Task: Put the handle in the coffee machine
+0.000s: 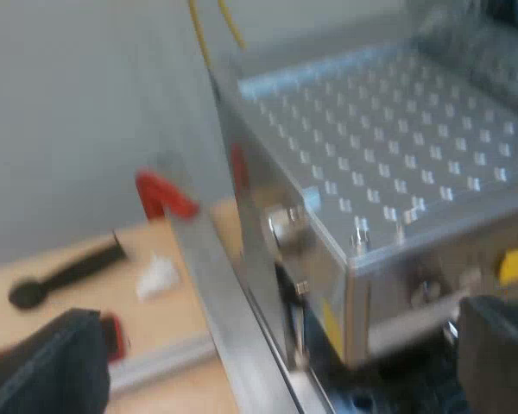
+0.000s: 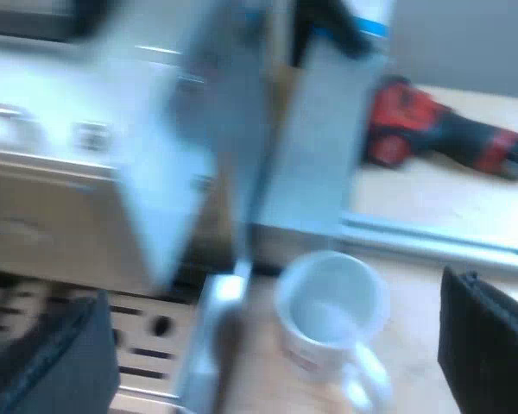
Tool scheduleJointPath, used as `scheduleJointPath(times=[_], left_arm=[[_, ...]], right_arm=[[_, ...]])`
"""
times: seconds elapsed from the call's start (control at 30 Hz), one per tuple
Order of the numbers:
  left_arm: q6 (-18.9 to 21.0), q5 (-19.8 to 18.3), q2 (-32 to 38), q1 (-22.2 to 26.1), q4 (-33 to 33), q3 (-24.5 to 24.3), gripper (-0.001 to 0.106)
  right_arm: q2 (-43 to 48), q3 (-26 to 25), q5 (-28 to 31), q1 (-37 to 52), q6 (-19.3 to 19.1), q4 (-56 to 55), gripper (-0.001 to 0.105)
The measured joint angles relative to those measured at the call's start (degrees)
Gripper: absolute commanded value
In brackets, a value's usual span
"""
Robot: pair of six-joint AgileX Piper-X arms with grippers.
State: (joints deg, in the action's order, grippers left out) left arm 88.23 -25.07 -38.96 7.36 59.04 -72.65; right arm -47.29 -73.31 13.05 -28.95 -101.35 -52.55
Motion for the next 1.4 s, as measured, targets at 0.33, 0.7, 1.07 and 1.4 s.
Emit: scheduleJointPath(times=[0.33,0.7,1.07,1.4], left_arm=[[-0.12,2.32,3.08,0.02,7.79,2.7,0.084],[-1.59,2.46,23.91,0.02,8.28,15.91,0.084],[-3.38,2.46,39.39,0.02,15.28,26.08,0.084],[-3.36,3.32,39.54,0.02,17.59,28.77,0.084]], right_arm=[[8.8,4.39,-0.12,16.43,-3.23,-5.7,0.078],[29.16,17.85,1.08,17.74,-3.23,-5.98,0.078],[43.51,24.83,1.22,17.74,-3.23,-6.24,0.078],[47.68,28.07,1.17,17.74,-4.79,-9.34,0.078]])
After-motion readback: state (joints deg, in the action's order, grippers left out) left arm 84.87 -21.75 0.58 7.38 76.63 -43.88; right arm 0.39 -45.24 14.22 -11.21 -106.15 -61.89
